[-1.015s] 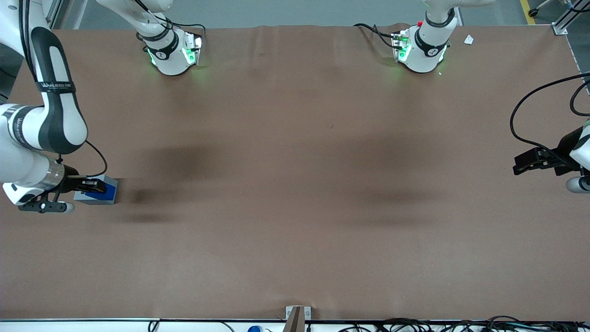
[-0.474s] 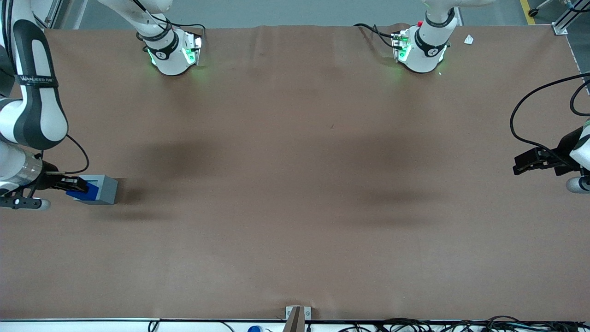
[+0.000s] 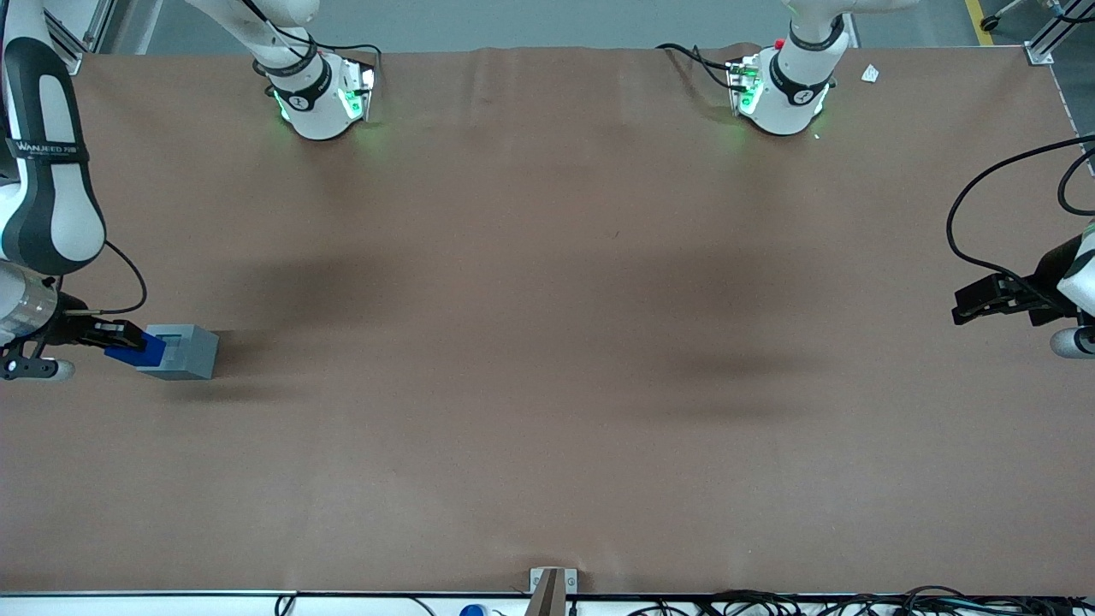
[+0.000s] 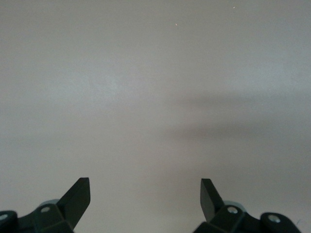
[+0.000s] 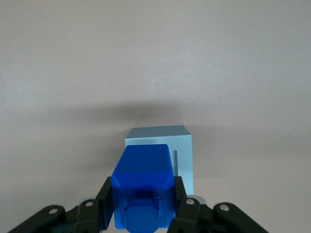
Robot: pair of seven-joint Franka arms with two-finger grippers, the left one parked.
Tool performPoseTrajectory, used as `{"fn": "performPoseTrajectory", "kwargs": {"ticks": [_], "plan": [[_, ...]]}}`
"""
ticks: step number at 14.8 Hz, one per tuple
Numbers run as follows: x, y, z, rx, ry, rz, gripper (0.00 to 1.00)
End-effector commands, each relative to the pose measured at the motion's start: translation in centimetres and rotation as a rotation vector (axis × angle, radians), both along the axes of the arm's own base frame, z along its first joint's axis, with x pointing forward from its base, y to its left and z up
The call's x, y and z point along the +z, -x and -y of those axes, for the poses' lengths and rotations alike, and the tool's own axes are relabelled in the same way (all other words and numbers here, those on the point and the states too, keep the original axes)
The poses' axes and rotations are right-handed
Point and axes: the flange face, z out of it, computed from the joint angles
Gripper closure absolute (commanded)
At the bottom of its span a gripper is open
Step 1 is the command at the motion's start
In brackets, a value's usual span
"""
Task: Insert blue part into gray base with right arm
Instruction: 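Lower the blue block into the opening of the gray base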
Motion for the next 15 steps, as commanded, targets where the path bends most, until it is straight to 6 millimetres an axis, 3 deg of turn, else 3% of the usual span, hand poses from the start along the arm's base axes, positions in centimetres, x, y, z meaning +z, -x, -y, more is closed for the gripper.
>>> {"fn": "performPoseTrajectory", "kwargs": {"ticks": [1, 15], "plan": [[0.1, 0.8, 0.3, 0.022, -0.012, -0.008, 0.79], [-3.2, 1.3, 1.3, 0.024, -0.009, -0.067, 0.79]]}}
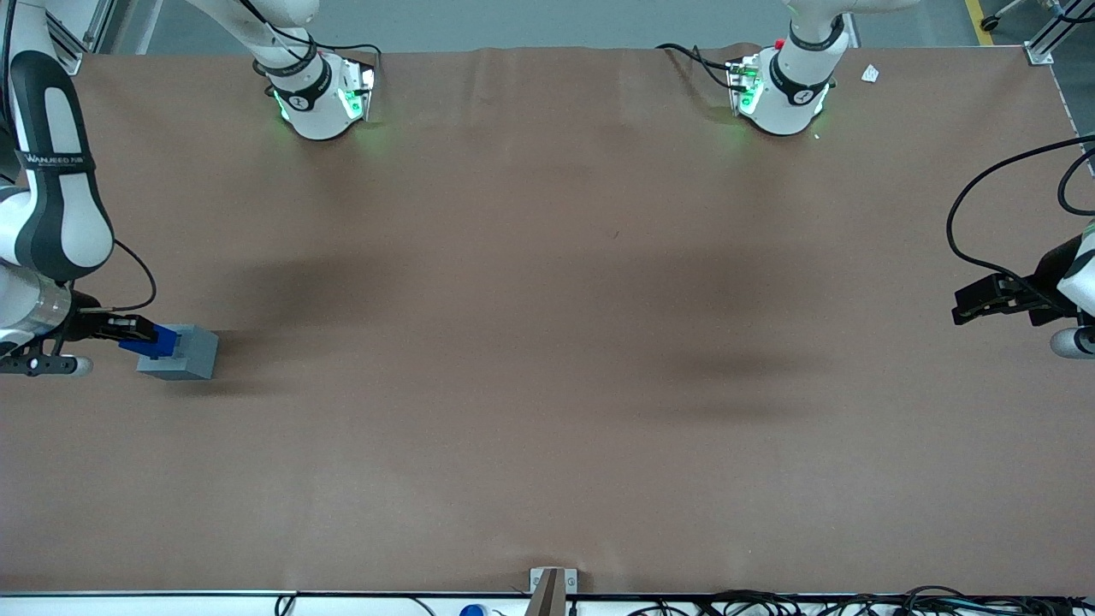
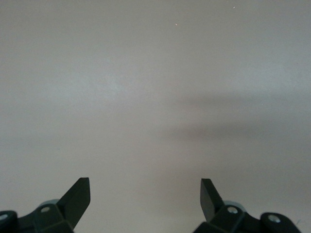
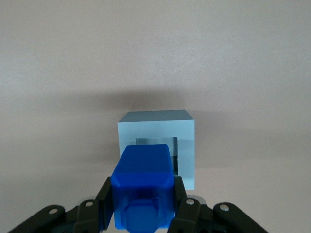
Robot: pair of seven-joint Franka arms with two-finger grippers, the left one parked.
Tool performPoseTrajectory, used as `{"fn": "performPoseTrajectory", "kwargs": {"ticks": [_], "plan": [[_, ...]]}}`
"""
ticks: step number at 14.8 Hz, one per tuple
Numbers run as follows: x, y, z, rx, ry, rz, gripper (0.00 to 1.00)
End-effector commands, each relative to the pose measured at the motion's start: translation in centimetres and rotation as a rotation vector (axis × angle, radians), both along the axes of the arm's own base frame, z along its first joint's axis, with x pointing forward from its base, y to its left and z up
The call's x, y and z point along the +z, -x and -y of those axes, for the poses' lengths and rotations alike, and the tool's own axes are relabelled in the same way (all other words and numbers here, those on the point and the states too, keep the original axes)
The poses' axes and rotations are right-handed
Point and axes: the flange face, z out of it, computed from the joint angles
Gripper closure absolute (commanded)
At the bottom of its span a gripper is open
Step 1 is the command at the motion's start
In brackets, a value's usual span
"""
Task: Insert blue part into gray base with right arm
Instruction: 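Lower the blue block into the opening of the gray base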
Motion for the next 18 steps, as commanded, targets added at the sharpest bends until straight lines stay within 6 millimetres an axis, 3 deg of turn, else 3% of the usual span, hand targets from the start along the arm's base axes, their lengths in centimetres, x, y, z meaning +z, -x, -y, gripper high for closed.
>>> {"fn": "performPoseTrajectory", "kwargs": {"ticks": [1, 18], "plan": [[-0.5, 0.4, 0.8, 0.009, 0.006, -0.004, 0.79], [-1.6, 0.4, 1.4, 0.003, 0.009, -0.009, 0.79]]}}
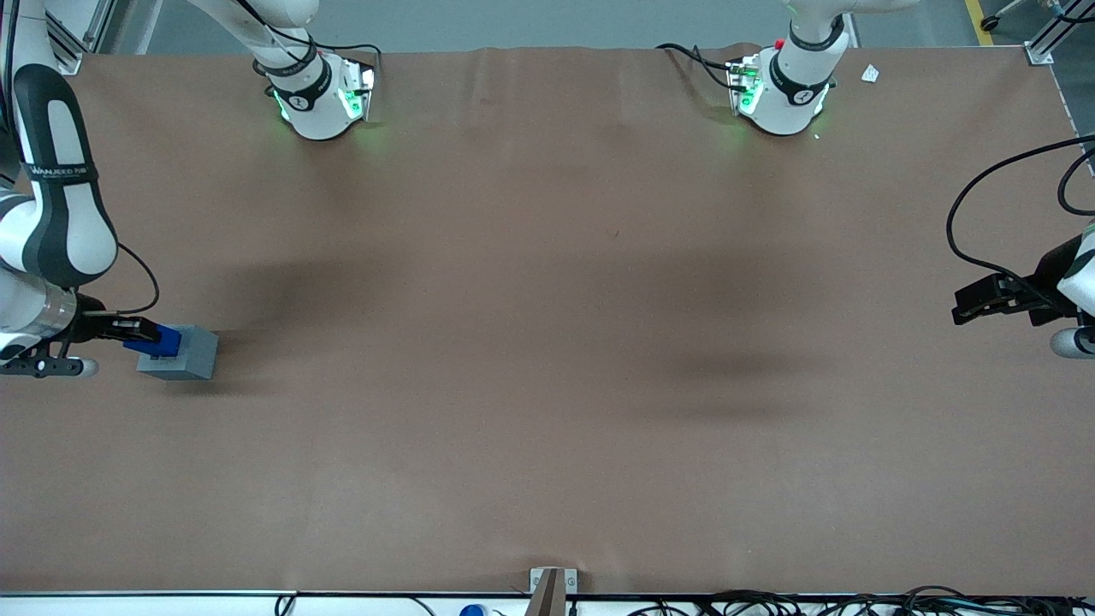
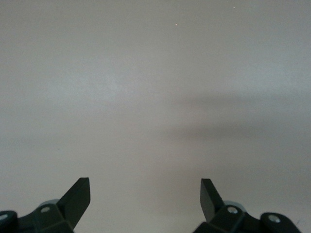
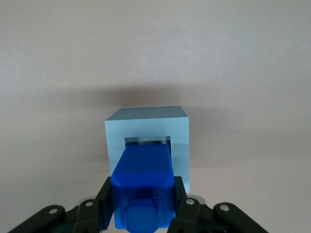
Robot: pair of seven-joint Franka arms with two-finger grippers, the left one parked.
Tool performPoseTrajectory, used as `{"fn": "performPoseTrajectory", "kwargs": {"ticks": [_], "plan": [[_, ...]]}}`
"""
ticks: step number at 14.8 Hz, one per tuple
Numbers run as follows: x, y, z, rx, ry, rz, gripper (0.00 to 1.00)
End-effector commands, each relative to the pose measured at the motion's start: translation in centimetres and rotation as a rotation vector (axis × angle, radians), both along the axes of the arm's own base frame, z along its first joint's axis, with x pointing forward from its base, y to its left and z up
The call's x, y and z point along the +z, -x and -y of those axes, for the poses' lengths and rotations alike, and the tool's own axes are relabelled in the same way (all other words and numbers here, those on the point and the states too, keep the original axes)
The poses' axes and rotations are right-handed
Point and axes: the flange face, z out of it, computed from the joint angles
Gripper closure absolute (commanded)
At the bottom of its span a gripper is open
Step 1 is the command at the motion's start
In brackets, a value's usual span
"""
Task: Insert blue part into gray base with right arm
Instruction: 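Press the blue block down into the gray base with the right gripper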
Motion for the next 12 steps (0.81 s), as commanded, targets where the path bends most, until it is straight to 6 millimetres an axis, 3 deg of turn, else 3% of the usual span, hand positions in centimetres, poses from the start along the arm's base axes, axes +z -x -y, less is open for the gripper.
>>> {"fn": "performPoseTrajectory", "kwargs": {"ticks": [1, 12], "plan": [[-0.4, 0.22, 0.62, 0.008, 0.009, 0.008, 0.79], [-1.3, 0.22, 0.42, 0.001, 0.004, -0.004, 0.79]]}}
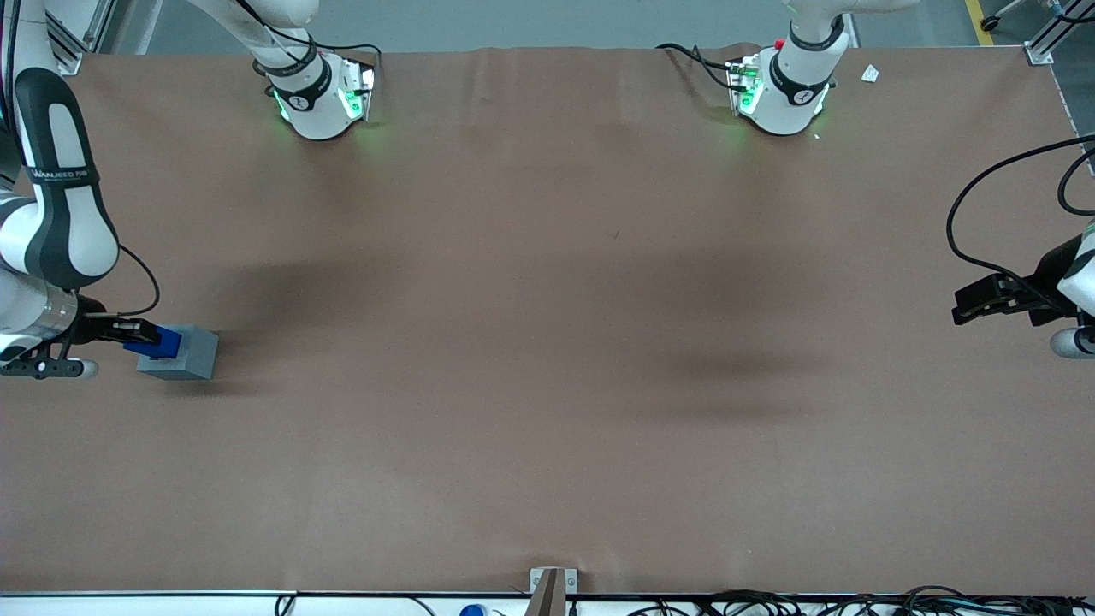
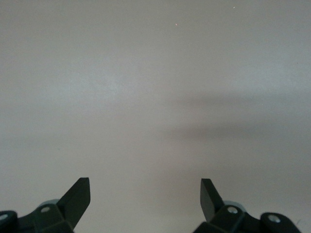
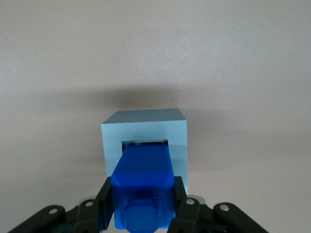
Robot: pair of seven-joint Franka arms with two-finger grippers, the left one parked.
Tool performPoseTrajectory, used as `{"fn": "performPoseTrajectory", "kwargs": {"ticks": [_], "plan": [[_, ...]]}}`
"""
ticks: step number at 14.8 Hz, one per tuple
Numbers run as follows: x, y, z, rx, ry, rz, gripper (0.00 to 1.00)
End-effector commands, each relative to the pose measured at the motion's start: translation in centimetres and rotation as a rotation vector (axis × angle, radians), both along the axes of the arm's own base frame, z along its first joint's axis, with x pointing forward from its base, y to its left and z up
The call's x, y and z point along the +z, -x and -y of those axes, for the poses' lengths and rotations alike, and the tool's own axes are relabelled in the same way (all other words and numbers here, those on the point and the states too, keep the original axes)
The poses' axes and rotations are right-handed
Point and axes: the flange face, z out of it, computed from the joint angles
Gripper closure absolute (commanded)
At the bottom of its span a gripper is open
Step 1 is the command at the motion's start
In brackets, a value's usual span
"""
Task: Insert blue part into gray base with right arm
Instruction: 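Press the blue block down into the gray base with the right gripper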
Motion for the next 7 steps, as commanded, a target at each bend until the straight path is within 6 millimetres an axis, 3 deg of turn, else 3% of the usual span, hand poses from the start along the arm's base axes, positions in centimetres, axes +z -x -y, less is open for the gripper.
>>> {"fn": "performPoseTrajectory", "kwargs": {"ticks": [1, 7], "plan": [[-0.85, 0.37, 0.18, 0.002, 0.0, -0.015, 0.79], [-1.46, 0.89, -0.09, 0.002, -0.005, -0.033, 0.79]]}}
